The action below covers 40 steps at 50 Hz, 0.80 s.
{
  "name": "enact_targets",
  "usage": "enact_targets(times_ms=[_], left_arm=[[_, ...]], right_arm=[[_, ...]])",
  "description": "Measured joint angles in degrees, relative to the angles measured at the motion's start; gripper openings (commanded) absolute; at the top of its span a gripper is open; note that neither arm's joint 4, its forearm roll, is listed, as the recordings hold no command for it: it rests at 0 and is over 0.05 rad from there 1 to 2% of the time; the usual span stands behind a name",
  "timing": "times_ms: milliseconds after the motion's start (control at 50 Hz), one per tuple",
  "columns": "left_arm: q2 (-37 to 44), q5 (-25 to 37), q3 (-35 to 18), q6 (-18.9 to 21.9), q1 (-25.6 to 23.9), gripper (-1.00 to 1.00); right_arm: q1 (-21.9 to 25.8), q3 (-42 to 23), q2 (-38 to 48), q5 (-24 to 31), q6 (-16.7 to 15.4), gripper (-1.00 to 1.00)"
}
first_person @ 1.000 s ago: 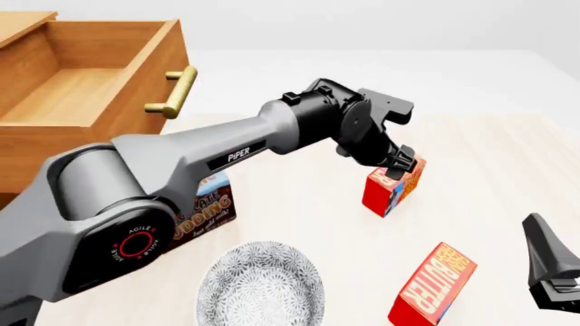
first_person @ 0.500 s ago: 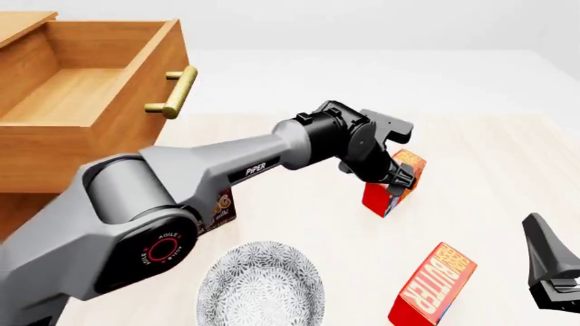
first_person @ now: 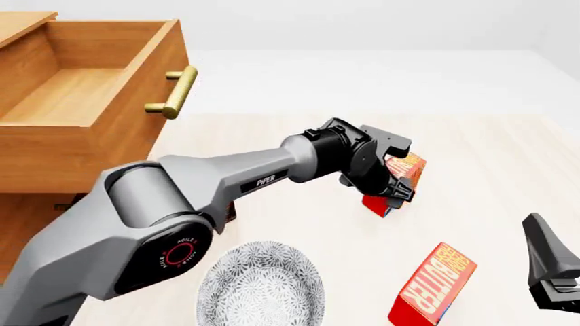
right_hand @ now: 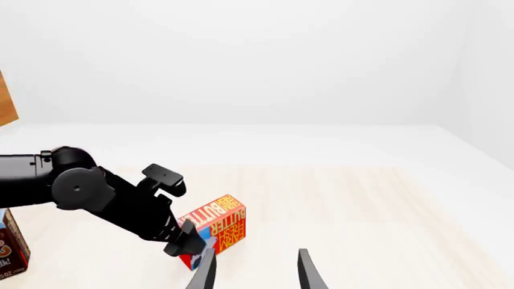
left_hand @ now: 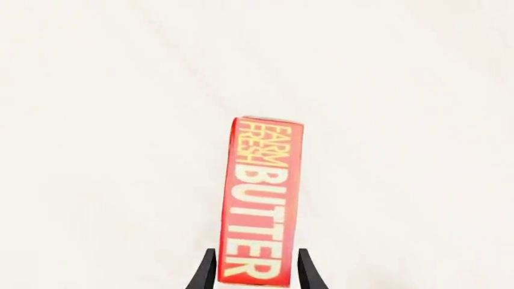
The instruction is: Put the butter at the front in the top drawer of the cabinet and close it.
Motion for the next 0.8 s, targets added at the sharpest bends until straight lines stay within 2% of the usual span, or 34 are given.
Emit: enact_targets(times_ms=[340,660,680,800], left_arm=[[3.44,-0.01,-2.67,-1.32,-0.05,1.0],[9.24,4.05,-10.82,-1.05,0.06,1.0],[9.55,4.42,-11.45,-1.0,0.04,-1.0],[10.82,6.55,-14.71,-1.55,0.15,-1.0]], right_arm=[[0.01,-0.01,-0.06,0.07,0.0,1.0],[0.01,-0.01,0.05,-0.04,-0.01,1.0],[0.01,-0.01,0.06,-0.05,-0.01,1.0],[0.01,-0.01,0.13,-0.12,-0.01,1.0]])
